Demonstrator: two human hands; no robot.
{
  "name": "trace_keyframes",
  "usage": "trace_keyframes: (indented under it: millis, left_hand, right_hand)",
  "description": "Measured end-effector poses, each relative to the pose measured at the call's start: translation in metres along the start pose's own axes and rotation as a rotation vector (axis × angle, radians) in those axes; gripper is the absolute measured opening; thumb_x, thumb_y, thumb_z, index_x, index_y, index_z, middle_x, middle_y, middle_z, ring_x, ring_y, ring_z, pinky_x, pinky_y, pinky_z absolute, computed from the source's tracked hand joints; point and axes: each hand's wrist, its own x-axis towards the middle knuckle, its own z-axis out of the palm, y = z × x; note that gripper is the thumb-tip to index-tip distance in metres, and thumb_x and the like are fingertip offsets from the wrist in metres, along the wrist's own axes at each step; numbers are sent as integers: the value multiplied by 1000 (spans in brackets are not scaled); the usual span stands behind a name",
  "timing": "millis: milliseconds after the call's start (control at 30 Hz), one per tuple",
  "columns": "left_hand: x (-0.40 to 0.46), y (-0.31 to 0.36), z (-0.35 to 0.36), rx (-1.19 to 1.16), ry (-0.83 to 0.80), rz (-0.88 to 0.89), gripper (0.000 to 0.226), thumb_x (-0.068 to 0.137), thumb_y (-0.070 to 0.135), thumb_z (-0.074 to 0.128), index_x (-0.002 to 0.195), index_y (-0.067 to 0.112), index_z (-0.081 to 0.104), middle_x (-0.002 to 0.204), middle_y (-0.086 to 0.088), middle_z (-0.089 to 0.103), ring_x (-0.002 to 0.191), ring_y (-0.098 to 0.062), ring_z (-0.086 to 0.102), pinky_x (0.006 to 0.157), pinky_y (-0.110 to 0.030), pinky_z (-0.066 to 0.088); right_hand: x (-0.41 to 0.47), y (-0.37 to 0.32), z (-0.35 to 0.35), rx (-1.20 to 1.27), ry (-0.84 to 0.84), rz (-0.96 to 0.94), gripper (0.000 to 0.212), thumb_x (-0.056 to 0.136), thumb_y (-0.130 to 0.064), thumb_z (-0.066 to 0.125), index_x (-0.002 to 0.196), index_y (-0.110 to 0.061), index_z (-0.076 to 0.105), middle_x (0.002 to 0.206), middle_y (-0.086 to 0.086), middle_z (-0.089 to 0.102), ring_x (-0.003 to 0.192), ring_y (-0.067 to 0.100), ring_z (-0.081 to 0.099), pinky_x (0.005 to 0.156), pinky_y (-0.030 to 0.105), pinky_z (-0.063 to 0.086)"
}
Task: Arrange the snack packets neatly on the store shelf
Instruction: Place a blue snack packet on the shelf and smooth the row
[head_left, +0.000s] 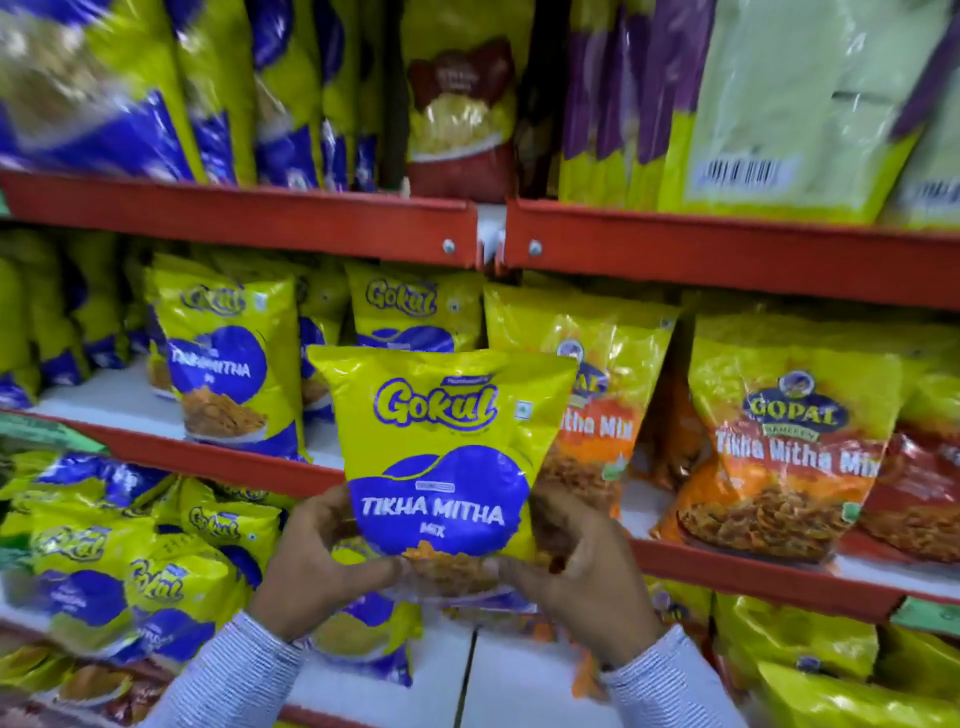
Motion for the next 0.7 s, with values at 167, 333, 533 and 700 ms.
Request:
trace_keyframes:
  millis: [167, 333, 533, 700]
  left_hand:
    - [44, 7, -48, -24, 63, 8, 48, 41, 25, 76, 88, 12, 73, 77, 10, 80, 73, -9, 67, 65, -21, 57]
    - [94, 13, -67, -27, 70, 70, 49, 45, 32, 72, 89, 11, 70, 71, 15, 78, 66, 1, 66, 62, -16, 56]
    - [138, -7, -58, -63, 13, 58, 45, 50, 35, 71, 90, 15, 70, 74, 16, 78, 74, -4, 66, 63, -16, 57]
    - [145, -36, -56, -53, -9, -20, 48, 50, 40, 74, 91, 14, 70, 80, 9, 81, 91, -29, 72, 75, -37, 60]
  right_hand:
    - [53, -26, 54, 56, 13, -57, 69, 63, -40, 81, 128, -31, 59, 119, -11, 73, 108, 7, 69, 92, 46, 57]
    - [100, -34, 83, -28, 63, -38, 67, 69, -35, 80, 131, -30, 54, 108, -11, 74, 89, 3, 65, 84, 27, 54]
    - [128, -24, 93, -83, 103, 63, 59, 79, -24, 76, 132, -22, 52, 111, 6, 74, 102, 20, 68, 86, 35, 53]
    - [120, -8, 103, -156, 84, 122, 57, 89, -24, 68, 139, -19, 43, 122, -2, 65, 120, 20, 61, 86, 18, 40]
